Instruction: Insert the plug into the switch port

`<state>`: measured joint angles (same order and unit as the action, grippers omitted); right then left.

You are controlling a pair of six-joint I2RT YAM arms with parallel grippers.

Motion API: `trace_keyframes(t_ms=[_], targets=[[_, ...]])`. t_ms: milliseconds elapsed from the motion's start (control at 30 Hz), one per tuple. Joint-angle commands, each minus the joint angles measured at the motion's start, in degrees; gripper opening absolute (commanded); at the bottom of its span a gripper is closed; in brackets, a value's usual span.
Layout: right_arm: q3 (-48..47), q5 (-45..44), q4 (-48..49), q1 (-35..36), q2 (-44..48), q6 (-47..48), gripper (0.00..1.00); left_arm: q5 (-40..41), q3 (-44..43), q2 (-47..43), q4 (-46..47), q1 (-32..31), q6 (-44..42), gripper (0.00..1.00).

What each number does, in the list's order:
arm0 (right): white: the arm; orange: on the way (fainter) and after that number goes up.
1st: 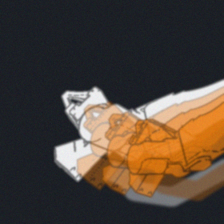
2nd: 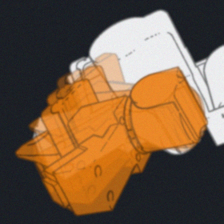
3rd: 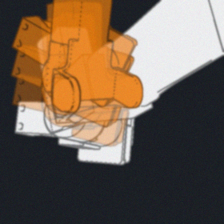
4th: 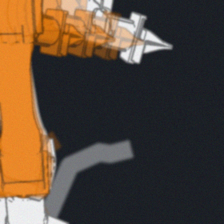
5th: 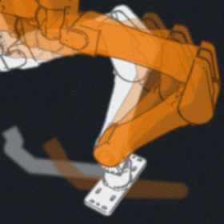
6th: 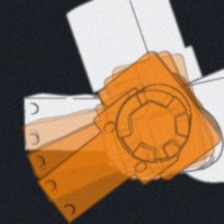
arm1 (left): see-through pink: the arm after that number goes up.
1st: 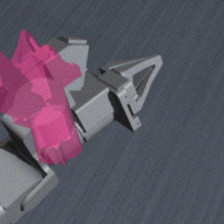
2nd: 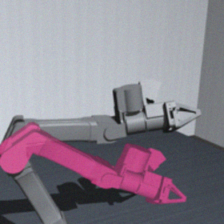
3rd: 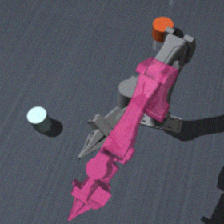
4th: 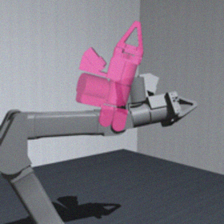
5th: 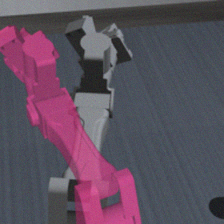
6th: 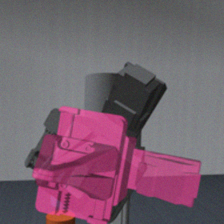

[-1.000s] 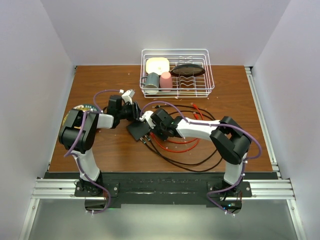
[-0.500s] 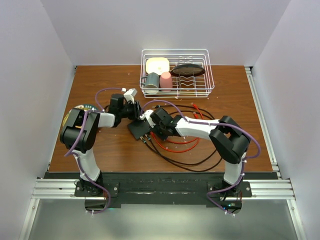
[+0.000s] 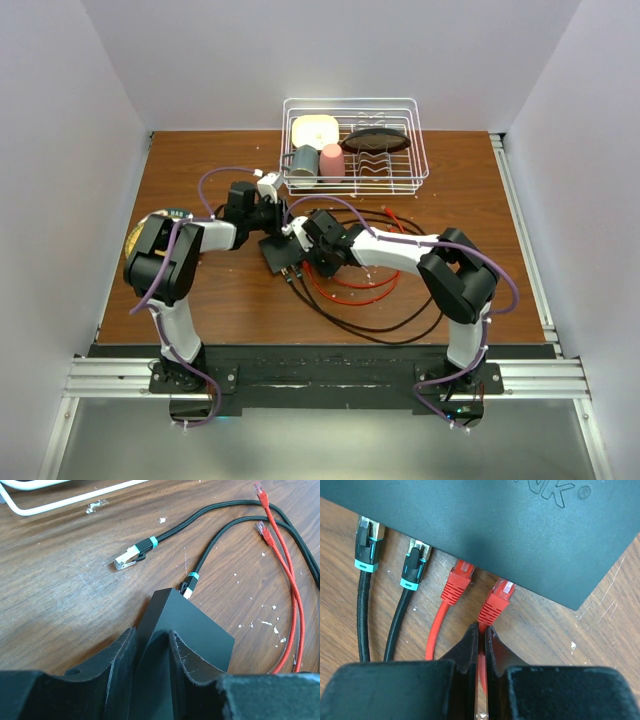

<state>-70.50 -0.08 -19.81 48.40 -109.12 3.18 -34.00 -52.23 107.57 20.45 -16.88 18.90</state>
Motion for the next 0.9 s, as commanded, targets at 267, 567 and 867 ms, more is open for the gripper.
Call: trace_keyframes(t_ms=[267, 567, 867], targets=[[-0.5, -3.0, 27.5, -2.2, 2.1, 1.7, 0.00, -15.5, 5.6, 3.5, -12.5, -8.3, 4.4, 0.27], [-1.1, -4.0, 27.2, -2.3, 1.5, 2.2, 0.00, -16.5, 5.5, 5.3, -12.0, -9.9, 3.6, 0.26], [-2.3, -8.0, 31.3, -2.6, 1.1, 0.0, 0.00, -16.5, 6.4, 5.5, -14.6, -14.0, 4.0, 0.25]])
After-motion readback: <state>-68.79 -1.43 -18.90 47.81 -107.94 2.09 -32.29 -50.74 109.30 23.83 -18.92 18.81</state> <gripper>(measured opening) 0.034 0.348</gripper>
